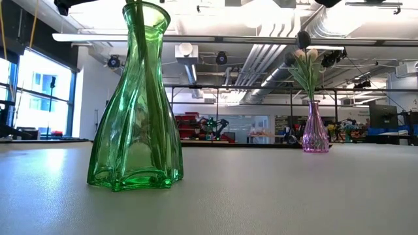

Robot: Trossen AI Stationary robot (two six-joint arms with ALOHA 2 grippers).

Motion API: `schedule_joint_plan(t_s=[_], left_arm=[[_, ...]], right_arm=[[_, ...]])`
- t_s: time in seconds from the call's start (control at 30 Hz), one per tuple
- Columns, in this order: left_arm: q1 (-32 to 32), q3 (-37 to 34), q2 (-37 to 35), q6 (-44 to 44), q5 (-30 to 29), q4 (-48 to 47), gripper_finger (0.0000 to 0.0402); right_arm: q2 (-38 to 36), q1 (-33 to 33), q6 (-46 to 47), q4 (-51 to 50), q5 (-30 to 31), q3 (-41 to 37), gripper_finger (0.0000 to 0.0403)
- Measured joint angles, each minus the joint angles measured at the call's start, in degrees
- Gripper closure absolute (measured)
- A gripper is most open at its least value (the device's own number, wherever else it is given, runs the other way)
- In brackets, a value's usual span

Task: Sort flowers into vase by color
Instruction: Put the red flower into the green vase

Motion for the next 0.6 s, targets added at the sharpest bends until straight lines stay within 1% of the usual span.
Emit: schedule_joint_plan(t_s=[0.23, 0.5, 0.6], left_arm=[[0.0, -0.01, 0.0, 0.0, 0.0, -0.01, 0.0238], [-0.02, -0.01, 0.0, 0.0, 0.0, -0.01, 0.0238], [0.0, -0.01, 0.02, 0.0, 0.0, -0.01, 0.0238]], right_arm=[[0.13, 0.0, -1.51, -2.95, 0.31, 0.07, 0.0403], [4.23, 0.0, 0.47, 3.6, 0.5, 0.13, 0.0403], [5.83, 0.0, 1.51, 4.63, 0.5, 0.15, 0.0403]])
